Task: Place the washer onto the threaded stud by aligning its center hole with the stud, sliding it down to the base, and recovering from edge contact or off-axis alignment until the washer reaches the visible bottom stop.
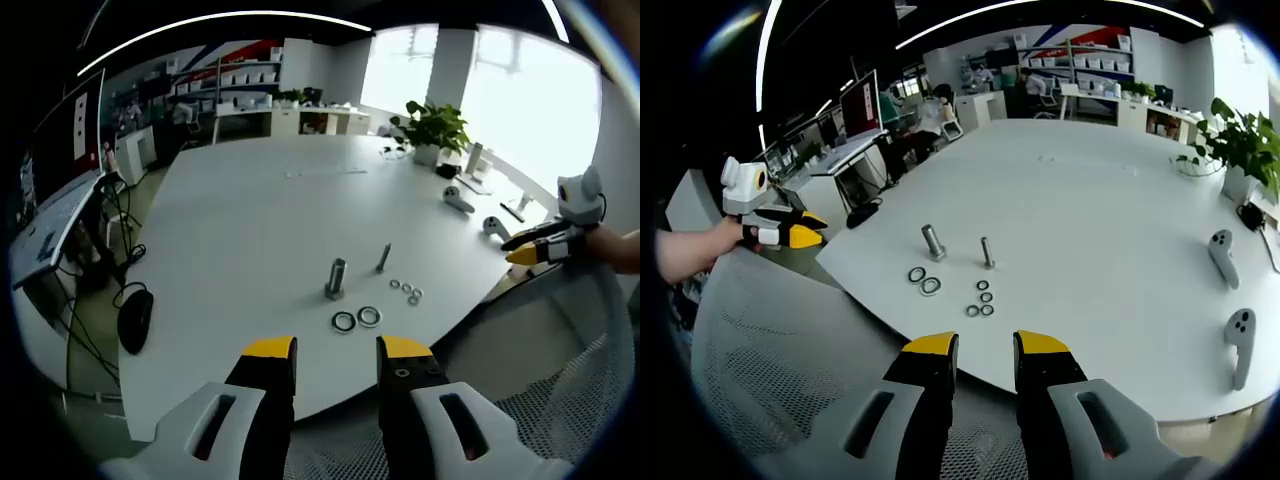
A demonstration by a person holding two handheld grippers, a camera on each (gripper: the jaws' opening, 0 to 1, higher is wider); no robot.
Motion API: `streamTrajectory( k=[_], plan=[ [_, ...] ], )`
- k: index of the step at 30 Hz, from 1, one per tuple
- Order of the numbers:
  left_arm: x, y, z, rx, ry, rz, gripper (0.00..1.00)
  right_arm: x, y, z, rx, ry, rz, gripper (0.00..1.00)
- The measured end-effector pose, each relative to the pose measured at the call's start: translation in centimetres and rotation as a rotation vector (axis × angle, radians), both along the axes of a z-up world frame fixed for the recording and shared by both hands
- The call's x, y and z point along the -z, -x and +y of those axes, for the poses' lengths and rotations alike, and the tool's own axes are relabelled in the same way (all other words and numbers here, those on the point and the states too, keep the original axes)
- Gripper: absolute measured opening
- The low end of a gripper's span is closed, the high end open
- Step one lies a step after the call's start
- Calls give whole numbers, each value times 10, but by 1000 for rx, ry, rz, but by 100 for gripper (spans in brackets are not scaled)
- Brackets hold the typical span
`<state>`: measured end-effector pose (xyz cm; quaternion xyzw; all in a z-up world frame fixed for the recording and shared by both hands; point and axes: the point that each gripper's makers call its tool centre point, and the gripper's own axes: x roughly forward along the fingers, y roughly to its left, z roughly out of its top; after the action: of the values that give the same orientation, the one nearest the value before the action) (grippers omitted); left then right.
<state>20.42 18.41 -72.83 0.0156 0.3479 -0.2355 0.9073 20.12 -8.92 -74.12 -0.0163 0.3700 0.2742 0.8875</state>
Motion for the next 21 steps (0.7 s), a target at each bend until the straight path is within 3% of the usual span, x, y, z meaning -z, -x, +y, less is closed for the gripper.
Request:
streamTrajectory(
  k=[21],
  plan=[
    [-4,2,-4,-5,0,-5,30,2,1,-2,7,12,11,25]
  ],
)
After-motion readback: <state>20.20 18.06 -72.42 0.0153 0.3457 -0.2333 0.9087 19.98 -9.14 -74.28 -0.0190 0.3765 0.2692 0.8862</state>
